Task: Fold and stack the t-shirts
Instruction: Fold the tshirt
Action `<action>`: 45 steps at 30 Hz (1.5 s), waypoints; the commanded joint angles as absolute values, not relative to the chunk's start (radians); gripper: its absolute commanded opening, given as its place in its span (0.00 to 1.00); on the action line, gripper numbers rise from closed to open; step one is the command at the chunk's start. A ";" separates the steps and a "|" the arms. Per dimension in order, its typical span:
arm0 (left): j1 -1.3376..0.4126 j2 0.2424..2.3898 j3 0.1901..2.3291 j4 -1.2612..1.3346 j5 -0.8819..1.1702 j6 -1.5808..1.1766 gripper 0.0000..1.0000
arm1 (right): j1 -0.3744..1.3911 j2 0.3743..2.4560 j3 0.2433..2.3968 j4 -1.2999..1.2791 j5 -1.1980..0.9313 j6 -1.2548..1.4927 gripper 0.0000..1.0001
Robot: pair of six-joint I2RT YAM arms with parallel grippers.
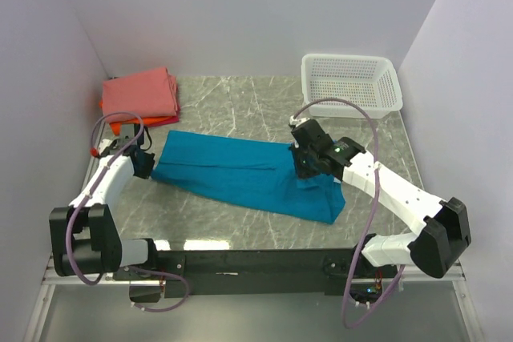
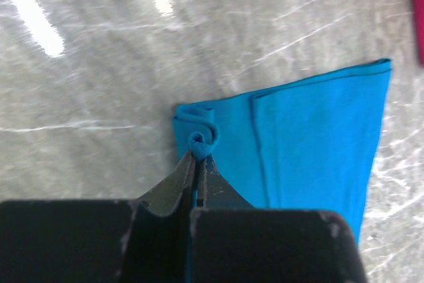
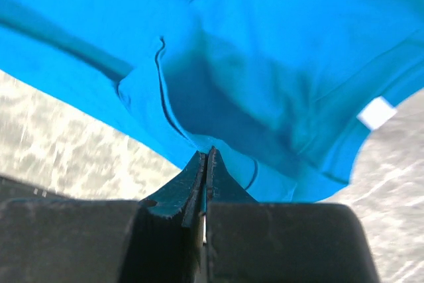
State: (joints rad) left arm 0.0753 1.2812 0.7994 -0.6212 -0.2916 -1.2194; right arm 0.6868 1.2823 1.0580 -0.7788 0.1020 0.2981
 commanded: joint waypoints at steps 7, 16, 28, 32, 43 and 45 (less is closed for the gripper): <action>0.078 1.364 0.905 -0.528 -0.298 -1.207 0.01 | 0.598 1.310 1.155 -0.726 0.183 0.222 0.00; 0.075 1.482 0.988 -0.499 -0.304 -1.183 0.01 | 0.534 1.379 1.181 -0.661 0.155 0.189 0.00; 0.075 1.583 1.147 -0.583 -0.339 -1.138 0.82 | 0.436 1.695 1.328 -0.472 0.327 0.120 0.42; 0.075 1.502 1.125 -0.581 -0.337 -1.123 0.99 | 0.434 1.740 1.419 -0.555 0.342 0.179 0.52; -0.017 1.437 1.077 -0.494 -0.273 -1.029 0.99 | 0.437 1.382 0.947 -0.399 0.009 0.463 0.78; -0.075 1.492 1.121 -0.489 -0.259 -1.008 0.99 | 0.434 1.368 0.895 -0.370 -0.021 0.503 0.78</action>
State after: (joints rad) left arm -0.0040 1.4338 1.0752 -0.5327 -0.2977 -1.0714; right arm 0.4351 1.3922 0.9722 -0.4522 0.0834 0.3840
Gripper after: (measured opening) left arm 0.994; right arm 0.779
